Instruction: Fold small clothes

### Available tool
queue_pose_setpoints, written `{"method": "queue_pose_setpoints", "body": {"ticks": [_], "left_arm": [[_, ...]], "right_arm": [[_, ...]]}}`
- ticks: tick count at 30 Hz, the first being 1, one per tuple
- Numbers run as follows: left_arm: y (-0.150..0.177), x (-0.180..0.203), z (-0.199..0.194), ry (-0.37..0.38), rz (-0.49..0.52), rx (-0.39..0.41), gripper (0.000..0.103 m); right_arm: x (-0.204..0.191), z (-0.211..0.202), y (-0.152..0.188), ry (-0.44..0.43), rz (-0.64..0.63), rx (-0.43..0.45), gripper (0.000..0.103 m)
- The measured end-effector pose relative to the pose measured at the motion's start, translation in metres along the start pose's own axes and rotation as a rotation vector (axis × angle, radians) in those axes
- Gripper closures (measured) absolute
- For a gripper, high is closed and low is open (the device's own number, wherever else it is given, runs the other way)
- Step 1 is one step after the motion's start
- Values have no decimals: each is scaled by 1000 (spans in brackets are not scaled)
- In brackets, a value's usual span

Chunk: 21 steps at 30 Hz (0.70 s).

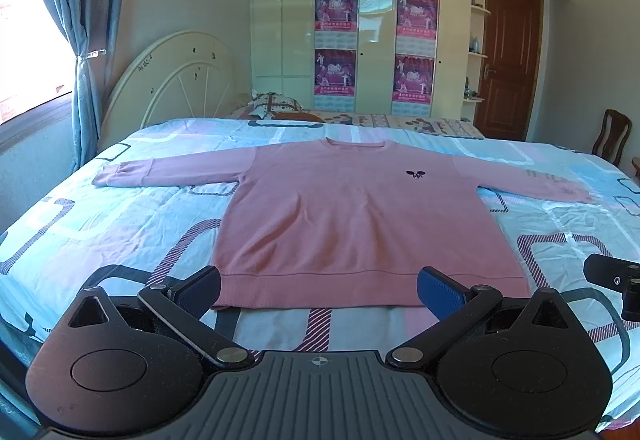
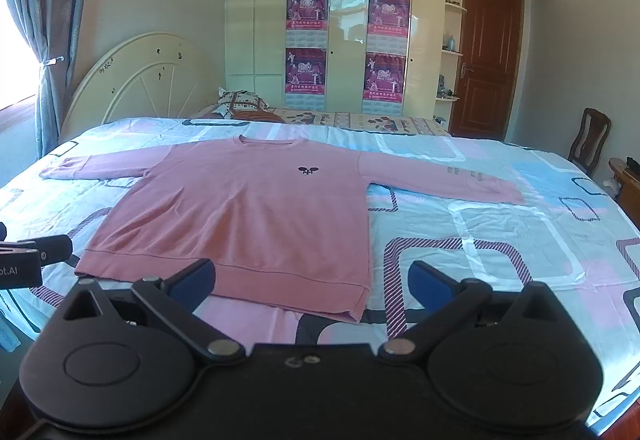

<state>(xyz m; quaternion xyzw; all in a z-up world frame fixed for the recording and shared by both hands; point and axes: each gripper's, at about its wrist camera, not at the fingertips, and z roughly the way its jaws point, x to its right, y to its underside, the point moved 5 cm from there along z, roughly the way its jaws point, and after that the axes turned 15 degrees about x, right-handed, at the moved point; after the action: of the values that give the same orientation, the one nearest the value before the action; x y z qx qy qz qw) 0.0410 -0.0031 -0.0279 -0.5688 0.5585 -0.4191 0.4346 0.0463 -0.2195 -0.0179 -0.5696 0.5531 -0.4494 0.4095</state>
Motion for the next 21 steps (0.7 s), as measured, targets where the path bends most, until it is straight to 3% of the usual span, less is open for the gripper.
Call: {"method": "queue_pose_setpoints", "body": {"ticks": [21], "left_arm": [[-1,-4,-4,-8,-2,3,0]], "right_arm": [[-3,-1,-1,-4,-2,5,0]]}}
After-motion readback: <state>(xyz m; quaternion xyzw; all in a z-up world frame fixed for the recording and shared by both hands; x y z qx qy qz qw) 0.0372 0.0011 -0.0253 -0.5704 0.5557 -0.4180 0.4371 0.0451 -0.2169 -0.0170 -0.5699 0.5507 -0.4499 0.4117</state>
